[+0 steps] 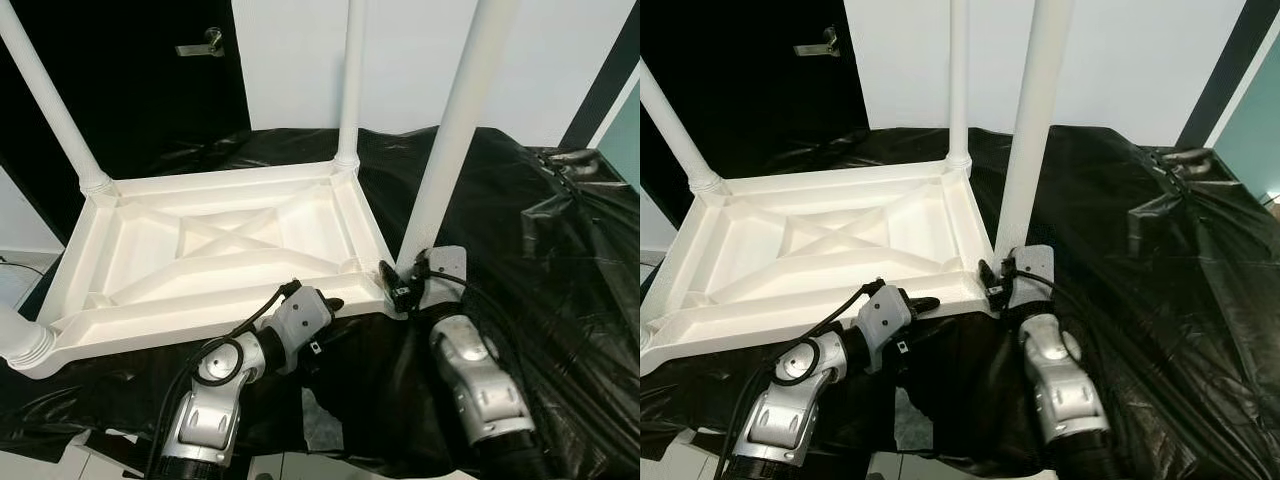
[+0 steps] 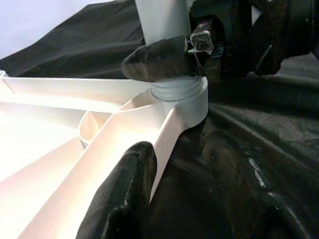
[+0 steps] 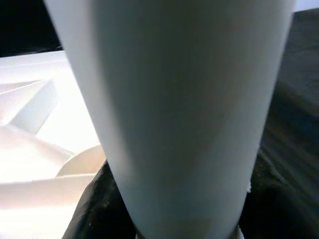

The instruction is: Building children table

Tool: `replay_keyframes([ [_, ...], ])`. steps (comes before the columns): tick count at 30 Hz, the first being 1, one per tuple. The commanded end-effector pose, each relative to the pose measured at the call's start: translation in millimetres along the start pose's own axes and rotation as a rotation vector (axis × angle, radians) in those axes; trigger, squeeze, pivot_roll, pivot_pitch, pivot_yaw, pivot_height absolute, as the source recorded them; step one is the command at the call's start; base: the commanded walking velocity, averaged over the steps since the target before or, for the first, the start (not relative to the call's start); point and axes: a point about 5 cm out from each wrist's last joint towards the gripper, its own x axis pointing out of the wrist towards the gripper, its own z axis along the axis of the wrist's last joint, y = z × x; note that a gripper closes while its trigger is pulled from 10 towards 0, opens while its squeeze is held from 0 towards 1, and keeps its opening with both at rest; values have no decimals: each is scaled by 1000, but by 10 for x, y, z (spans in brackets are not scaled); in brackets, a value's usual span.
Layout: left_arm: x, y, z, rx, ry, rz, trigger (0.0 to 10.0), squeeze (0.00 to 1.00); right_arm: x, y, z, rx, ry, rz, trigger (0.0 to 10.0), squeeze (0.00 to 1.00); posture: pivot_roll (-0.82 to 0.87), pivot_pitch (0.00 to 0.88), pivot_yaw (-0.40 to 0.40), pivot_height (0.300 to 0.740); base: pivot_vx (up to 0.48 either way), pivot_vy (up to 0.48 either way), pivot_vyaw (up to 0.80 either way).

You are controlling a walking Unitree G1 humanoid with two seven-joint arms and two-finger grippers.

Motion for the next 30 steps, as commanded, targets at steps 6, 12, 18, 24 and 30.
replay_keyframes([
  [6,-20,52,-15,-25,8,148,10000,0,-55,-36,12,13,23,-62,10000,0,83,0,3,740,0,0,0],
  [12,-15,75,1,-27,7,149,10000,0,-66,8,30,0,28,-74,10000,0,81,0,1,740,0,0,0],
  [18,-9,70,5,-30,5,150,10000,0,-66,-15,42,4,27,-61,10000,1000,77,0,-4,740,0,0,0],
  [24,-14,58,6,-35,6,151,10000,0,-102,-144,91,-6,4,45,10000,1000,76,0,-7,740,0,0,0],
  [30,-22,76,-2,-38,9,153,10000,0,-139,-346,128,-50,-13,299,10000,0,63,0,2,740,0,0,0],
])
